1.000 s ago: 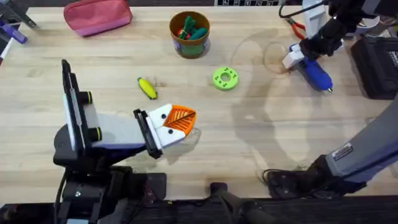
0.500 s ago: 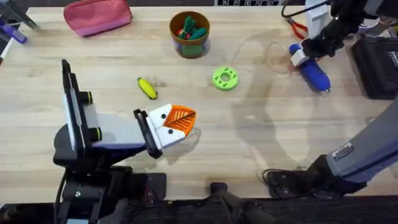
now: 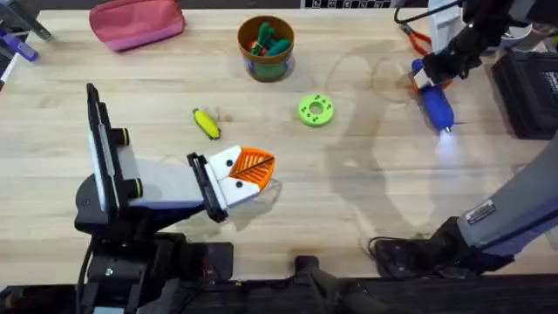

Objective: Pick up the gripper from the table and insert it into the empty holder that is missing its gripper. Then pick up a screw, insert it into the mounting hole, and use the screwdriver to tighten it. Finally, clean up the table by picking up the vegetable and placing it into the bucket.

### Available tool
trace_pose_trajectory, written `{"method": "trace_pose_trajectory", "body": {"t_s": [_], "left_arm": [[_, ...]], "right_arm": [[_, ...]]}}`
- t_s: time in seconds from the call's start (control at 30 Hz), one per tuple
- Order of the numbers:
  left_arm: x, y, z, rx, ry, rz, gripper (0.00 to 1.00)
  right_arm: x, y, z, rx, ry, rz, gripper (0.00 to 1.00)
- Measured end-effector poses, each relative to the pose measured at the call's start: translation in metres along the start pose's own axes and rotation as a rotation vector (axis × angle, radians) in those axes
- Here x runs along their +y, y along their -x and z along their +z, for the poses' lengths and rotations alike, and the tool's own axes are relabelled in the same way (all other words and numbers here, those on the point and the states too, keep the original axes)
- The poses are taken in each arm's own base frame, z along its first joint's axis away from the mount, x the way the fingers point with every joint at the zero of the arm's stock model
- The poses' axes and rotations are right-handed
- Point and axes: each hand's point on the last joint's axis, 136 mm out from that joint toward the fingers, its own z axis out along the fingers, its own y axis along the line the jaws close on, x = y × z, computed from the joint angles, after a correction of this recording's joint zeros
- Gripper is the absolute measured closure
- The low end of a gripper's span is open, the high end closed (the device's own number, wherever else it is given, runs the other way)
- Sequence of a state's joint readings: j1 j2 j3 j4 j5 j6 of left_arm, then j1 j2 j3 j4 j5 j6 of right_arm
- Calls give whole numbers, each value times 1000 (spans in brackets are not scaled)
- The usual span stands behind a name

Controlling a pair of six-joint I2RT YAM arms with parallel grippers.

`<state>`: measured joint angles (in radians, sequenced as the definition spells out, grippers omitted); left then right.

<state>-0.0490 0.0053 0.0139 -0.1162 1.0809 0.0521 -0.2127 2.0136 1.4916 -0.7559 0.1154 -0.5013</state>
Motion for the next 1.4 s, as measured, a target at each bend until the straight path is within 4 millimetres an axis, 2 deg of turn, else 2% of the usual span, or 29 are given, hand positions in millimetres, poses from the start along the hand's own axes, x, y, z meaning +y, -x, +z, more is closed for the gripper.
{"method": "trace_pose_trajectory", "body": {"t_s": [0.3, 0.37, 0.47, 0.57, 0.8, 0.97, 1.17, 1.4], "left_arm": [[0, 0, 0, 0, 0, 0, 981], [0, 0, 0, 0, 0, 0, 981], [0, 0, 0, 0, 0, 0, 981], [0, 0, 0, 0, 0, 0, 981], [0, 0, 0, 0, 0, 0, 981], [0, 0, 0, 0, 0, 0, 981], [0, 0, 0, 0, 0, 0, 981], [0, 0, 0, 0, 0, 0, 981]], "right_arm": [[0, 0, -1, -2, 0, 1, 990], [0, 0, -5, -8, -2, 13, 992], [-1, 6, -21, -53, 0, 39, 993], [4, 17, -52, -144, 31, 65, 993], [27, 37, -148, -417, 135, 102, 993], [48, 44, -207, -571, 160, 86, 993], [95, 55, -282, -775, 202, 30, 993], [158, 56, -365, -1005, 326, -20, 994]]}}
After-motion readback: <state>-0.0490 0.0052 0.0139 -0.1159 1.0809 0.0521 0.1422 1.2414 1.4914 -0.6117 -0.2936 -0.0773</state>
